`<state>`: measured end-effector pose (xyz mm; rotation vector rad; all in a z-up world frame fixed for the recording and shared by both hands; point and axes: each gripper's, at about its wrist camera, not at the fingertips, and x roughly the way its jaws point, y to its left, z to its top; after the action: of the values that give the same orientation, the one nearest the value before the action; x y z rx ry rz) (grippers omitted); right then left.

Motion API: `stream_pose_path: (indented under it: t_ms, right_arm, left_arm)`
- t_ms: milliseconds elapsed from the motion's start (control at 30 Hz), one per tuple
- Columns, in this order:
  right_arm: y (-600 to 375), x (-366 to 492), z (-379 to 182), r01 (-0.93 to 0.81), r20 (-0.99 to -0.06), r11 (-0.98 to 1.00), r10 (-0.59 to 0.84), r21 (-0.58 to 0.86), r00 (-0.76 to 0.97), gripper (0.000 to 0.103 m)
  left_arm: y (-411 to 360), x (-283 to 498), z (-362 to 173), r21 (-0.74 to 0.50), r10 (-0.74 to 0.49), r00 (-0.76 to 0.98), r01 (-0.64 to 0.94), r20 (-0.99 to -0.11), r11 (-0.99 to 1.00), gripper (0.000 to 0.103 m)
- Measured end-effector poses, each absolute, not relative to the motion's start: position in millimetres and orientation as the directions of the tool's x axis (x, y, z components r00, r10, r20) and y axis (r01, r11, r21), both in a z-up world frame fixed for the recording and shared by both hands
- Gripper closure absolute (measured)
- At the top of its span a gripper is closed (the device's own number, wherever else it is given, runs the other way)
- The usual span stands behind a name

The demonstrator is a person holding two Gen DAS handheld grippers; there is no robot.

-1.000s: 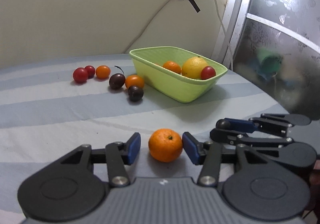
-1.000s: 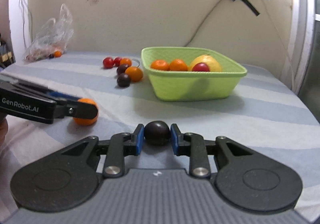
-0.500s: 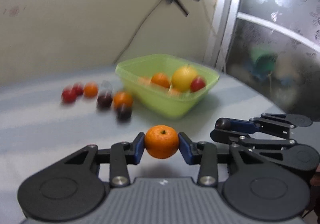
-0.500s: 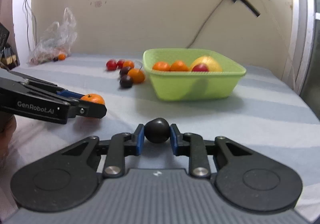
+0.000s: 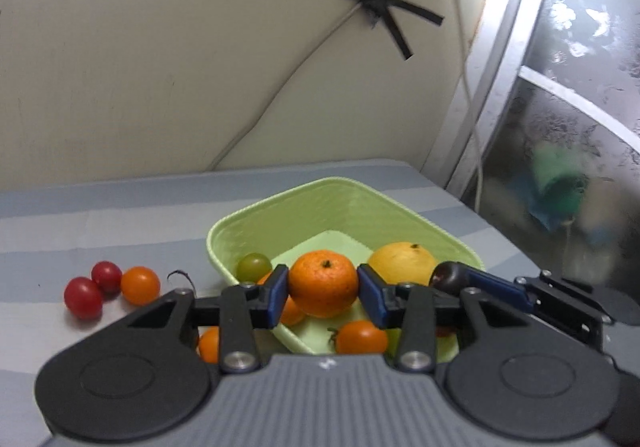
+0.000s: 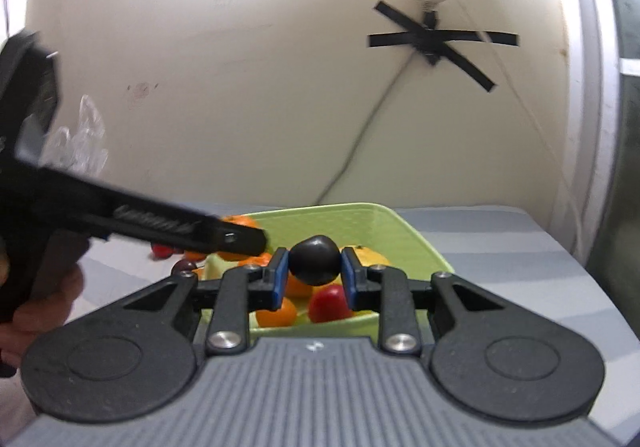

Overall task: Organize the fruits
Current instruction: 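Open both tools over the basket to drop the plum and tangerine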

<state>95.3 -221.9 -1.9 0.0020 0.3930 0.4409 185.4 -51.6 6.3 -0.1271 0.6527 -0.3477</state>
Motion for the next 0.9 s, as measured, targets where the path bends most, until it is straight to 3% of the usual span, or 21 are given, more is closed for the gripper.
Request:
stream_pose_path:
  t_ms: [167, 200, 233, 467, 567, 667, 733, 900]
  right_arm:
    - [-220, 98, -11, -0.422, -0.372, 0.904, 0.416, 0.070, 0.830, 0.068]
    - [-222, 98, -11, -0.420, -0.366, 0.905, 0.416, 0.073, 0.832, 0.053]
    - [-223, 99, -10, -0.416, -0.359, 0.906, 0.414, 0.077, 0.836, 0.047]
    - [-240, 86, 3, -0.379, -0.253, 0.912, 0.407, 0.156, 0.878, 0.049]
    - [-244, 71, 11, -0.390, -0.206, 0.900, 0.426, 0.192, 0.881, 0.050]
    - [-239, 54, 11, -0.436, -0.188, 0.874, 0.475, 0.212, 0.860, 0.059]
    - [-231, 45, 8, -0.472, -0.209, 0.854, 0.514, 0.220, 0.832, 0.066]
    - [-195, 41, -6, -0.520, -0.340, 0.835, 0.549, 0.182, 0.763, 0.067]
  left_arm:
    - [-49, 190, 7, -0.232, -0.356, 0.748, 0.270, -0.561, 0.934, 0.048]
    - [-48, 189, 10, -0.233, -0.354, 0.752, 0.268, -0.556, 0.935, 0.048]
    - [-46, 188, 14, -0.238, -0.355, 0.756, 0.265, -0.550, 0.934, 0.048]
    - [1, 145, 52, -0.292, -0.308, 0.847, 0.192, -0.433, 0.937, 0.048]
    - [23, 117, 49, -0.270, -0.241, 0.869, 0.131, -0.431, 0.954, 0.048]
    - [40, 95, 31, -0.246, -0.185, 0.863, 0.073, -0.471, 0.966, 0.048]
    - [48, 82, 16, -0.221, -0.153, 0.849, 0.044, -0.505, 0.974, 0.048]
    - [55, 65, -10, -0.156, -0.090, 0.826, 0.002, -0.556, 0.988, 0.048]
